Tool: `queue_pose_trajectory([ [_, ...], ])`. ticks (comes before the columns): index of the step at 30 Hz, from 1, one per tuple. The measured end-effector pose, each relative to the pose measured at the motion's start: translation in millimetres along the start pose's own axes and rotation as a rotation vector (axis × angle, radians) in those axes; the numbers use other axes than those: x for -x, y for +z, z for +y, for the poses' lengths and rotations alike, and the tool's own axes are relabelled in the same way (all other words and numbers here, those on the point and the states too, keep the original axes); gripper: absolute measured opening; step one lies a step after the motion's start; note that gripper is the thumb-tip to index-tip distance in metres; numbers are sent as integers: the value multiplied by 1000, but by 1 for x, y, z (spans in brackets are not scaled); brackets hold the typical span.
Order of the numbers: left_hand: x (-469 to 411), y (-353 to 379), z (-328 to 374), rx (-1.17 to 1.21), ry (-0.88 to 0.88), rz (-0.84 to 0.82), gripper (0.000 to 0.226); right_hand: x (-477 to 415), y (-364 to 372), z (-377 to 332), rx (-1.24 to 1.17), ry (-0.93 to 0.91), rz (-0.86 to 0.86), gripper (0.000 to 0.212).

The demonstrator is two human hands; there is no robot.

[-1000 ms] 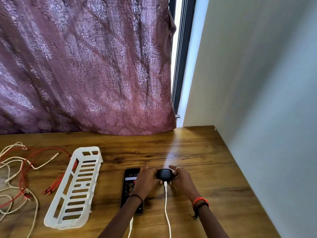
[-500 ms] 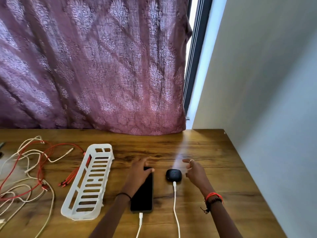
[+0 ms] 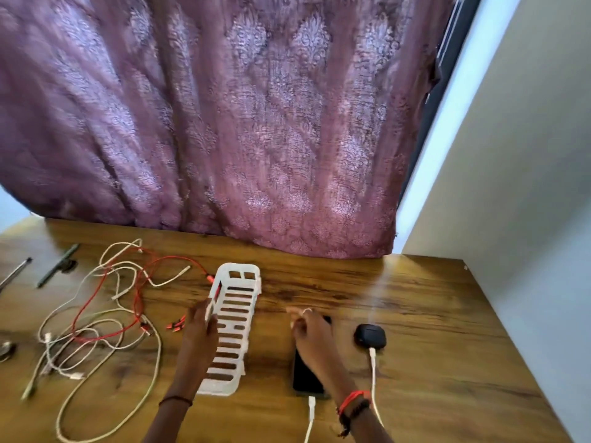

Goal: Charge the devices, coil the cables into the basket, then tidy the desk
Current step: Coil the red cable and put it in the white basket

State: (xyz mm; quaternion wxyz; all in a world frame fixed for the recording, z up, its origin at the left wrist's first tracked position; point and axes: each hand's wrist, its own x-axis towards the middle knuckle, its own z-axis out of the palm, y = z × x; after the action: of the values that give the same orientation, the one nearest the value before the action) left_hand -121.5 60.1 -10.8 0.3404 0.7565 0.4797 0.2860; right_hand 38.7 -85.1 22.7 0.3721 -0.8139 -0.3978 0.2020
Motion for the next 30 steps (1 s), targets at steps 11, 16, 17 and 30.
queue_pose_trajectory([
  [11, 22, -25, -30, 97, -148, -295, 44, 27, 111, -47, -95, 287, 72, 25],
  [16, 23, -32, -13, 197, -129, -390, 45, 26, 113, -57, -171, 229, 162, 28],
  [17, 21, -31, -12, 205, -117, -400, 46, 25, 113, -57, -185, 229, 181, 28],
  [30, 0, -10, 4, 232, -55, -527, 46, 1, 99, -45, -209, 298, 328, 12],
])
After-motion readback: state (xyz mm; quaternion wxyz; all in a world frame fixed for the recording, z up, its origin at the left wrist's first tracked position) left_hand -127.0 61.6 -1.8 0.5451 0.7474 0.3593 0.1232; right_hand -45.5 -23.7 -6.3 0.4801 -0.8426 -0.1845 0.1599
